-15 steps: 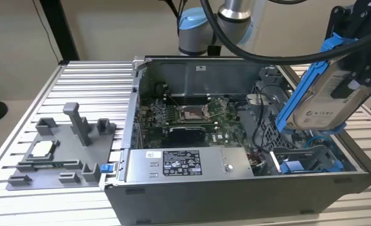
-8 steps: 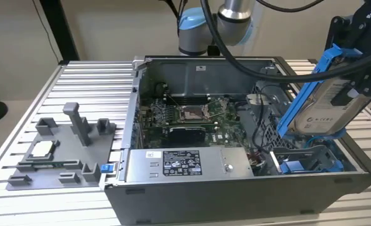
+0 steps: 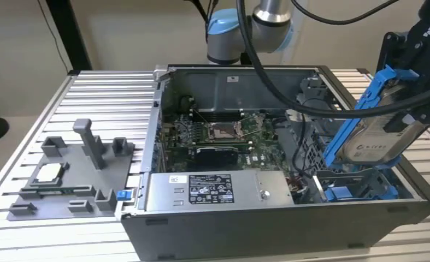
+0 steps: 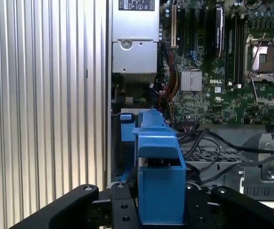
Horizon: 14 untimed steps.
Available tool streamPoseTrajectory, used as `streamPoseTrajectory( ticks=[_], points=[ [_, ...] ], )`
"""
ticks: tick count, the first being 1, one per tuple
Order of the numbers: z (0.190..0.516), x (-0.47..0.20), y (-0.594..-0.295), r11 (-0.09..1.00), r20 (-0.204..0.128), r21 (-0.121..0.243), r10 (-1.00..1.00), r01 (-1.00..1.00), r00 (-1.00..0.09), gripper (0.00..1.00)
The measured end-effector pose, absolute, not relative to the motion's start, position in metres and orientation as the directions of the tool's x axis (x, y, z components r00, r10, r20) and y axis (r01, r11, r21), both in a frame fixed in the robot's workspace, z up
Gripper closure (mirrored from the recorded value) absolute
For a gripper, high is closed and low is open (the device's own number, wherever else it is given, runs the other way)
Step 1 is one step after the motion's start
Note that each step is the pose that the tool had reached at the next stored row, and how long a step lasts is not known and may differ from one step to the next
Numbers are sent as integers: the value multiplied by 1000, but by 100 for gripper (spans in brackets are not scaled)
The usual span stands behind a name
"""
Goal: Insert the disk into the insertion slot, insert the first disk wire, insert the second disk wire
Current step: 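Insert the disk into the insertion slot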
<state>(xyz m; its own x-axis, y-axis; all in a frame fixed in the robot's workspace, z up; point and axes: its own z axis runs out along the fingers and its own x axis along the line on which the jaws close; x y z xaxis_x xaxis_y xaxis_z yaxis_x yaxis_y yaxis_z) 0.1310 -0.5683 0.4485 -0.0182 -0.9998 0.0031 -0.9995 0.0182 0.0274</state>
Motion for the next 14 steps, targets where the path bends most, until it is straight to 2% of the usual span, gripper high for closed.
streamPoseTrajectory(
  ticks=[14],
  points=[
    [423, 133, -572, 18, 3, 25, -1000, -1000, -18, 100]
  ],
)
